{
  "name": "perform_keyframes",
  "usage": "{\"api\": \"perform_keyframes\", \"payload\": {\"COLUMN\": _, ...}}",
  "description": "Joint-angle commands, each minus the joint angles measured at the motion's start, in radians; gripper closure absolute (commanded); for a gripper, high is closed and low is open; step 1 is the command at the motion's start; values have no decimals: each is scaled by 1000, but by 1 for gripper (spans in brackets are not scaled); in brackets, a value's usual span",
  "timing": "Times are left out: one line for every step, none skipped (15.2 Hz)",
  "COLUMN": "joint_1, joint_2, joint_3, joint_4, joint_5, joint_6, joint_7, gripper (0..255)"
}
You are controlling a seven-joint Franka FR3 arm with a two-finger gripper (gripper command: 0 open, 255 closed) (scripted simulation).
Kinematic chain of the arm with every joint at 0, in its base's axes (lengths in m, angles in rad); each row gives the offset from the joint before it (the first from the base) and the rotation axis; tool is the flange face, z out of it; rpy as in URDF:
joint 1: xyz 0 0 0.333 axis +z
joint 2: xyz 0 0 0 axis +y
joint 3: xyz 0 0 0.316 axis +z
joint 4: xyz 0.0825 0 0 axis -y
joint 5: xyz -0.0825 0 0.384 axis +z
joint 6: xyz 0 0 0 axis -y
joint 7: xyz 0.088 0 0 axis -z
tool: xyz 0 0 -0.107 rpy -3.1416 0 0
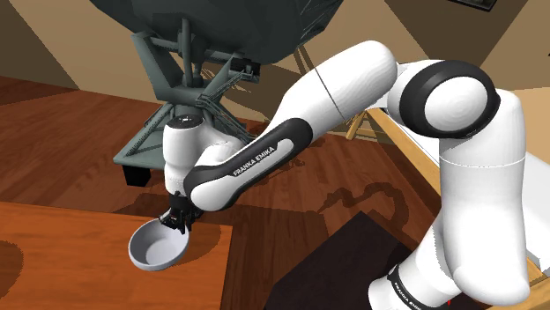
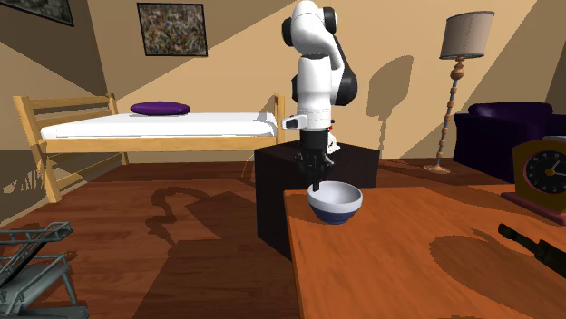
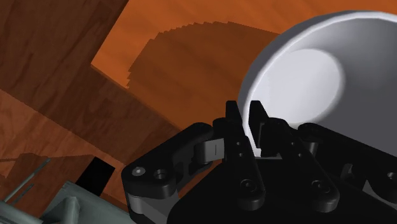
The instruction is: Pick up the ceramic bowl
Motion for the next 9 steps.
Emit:
{"api": "perform_keyframes", "payload": {"joint_1": 1, "joint_2": 3, "joint_3": 0, "joint_4": 2, "joint_5": 0, "joint_6": -1, "joint_7": 0, "gripper": 255}}
{"api": "perform_keyframes", "payload": {"joint_1": -1, "joint_2": -7, "joint_3": 4, "joint_4": 1, "joint_5": 4, "joint_6": -10, "joint_7": -3, "gripper": 255}}
{"api": "perform_keyframes", "payload": {"joint_1": -4, "joint_2": -17, "joint_3": 7, "joint_4": 1, "joint_5": 8, "joint_6": -19, "joint_7": -5, "gripper": 255}}
{"api": "perform_keyframes", "payload": {"joint_1": -6, "joint_2": -26, "joint_3": 10, "joint_4": 2, "joint_5": 12, "joint_6": -29, "joint_7": -7, "gripper": 255}}
{"api": "perform_keyframes", "payload": {"joint_1": -8, "joint_2": -35, "joint_3": 13, "joint_4": 2, "joint_5": 16, "joint_6": -38, "joint_7": -10, "gripper": 255}}
{"api": "perform_keyframes", "payload": {"joint_1": -10, "joint_2": -44, "joint_3": 16, "joint_4": 3, "joint_5": 21, "joint_6": -48, "joint_7": -12, "gripper": 255}}
{"api": "perform_keyframes", "payload": {"joint_1": -13, "joint_2": -53, "joint_3": 19, "joint_4": 4, "joint_5": 25, "joint_6": -57, "joint_7": -14, "gripper": 255}}
{"api": "perform_keyframes", "payload": {"joint_1": -15, "joint_2": -62, "joint_3": 22, "joint_4": 5, "joint_5": 29, "joint_6": -67, "joint_7": -17, "gripper": 255}}
{"api": "perform_keyframes", "payload": {"joint_1": -17, "joint_2": -71, "joint_3": 25, "joint_4": 7, "joint_5": 33, "joint_6": -77, "joint_7": -19, "gripper": 255}}
